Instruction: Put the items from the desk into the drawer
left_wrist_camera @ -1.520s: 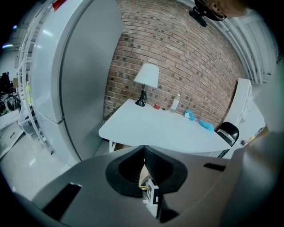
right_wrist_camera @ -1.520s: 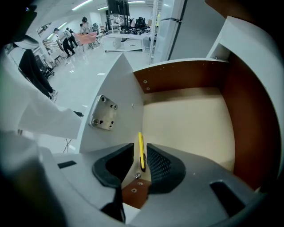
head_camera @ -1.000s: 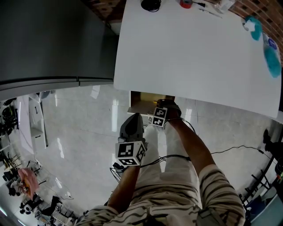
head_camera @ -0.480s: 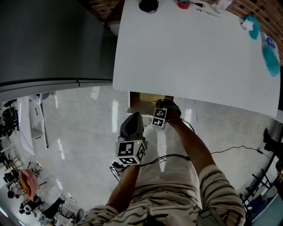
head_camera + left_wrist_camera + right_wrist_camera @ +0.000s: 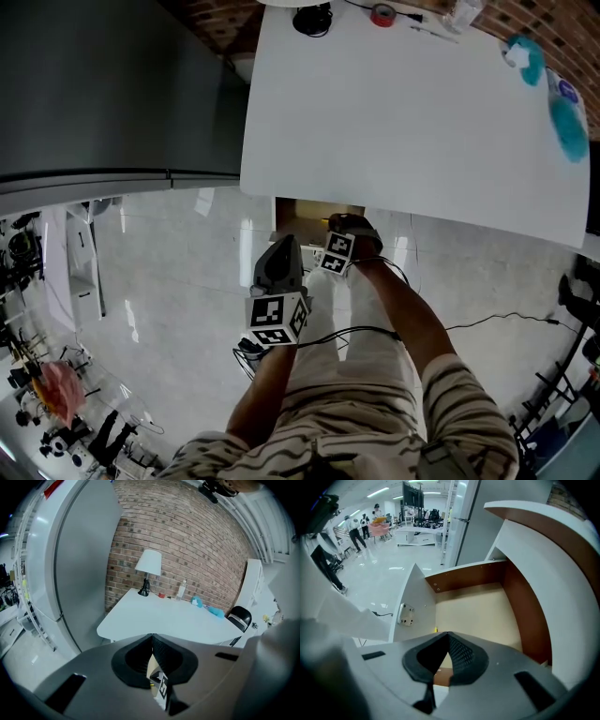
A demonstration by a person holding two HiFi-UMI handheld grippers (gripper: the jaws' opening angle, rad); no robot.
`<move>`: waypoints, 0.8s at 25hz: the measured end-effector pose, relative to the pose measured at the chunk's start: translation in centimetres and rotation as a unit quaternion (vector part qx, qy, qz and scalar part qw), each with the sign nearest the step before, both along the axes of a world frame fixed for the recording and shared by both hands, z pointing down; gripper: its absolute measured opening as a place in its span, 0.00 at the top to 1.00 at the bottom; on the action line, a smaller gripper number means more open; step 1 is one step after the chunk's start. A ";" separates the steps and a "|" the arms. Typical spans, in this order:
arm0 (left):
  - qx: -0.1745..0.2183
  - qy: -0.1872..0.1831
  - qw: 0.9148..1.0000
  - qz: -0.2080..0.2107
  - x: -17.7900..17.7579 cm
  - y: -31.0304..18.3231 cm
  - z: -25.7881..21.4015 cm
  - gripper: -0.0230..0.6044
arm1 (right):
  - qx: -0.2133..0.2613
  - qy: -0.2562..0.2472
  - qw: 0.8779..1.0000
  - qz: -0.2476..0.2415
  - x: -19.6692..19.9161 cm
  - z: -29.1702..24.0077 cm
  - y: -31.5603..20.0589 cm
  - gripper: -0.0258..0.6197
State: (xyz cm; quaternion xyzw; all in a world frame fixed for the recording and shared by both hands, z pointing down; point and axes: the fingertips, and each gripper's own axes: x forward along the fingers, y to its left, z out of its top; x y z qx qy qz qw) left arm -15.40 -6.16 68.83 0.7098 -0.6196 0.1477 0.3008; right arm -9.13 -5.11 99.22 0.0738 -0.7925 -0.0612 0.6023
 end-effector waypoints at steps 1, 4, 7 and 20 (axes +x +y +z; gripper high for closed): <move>0.003 -0.002 1.000 0.002 0.1 -0.1 -0.4 0.95 | 0.002 -0.002 1.000 0.002 0.0 -0.4 0.1 0.94; 0.012 -0.008 1.000 0.007 0.4 -0.7 -1.6 0.95 | 0.003 -0.006 1.000 0.011 0.2 -1.4 0.4 0.94; 0.018 -0.013 1.000 0.012 0.8 -1.2 -2.8 0.95 | 0.008 -0.009 1.000 0.019 0.5 -2.6 0.4 0.94; 0.052 -0.020 0.998 0.024 2.4 -2.1 -9.0 0.95 | 0.011 -0.082 0.992 0.094 1.6 -11.3 1.1 0.94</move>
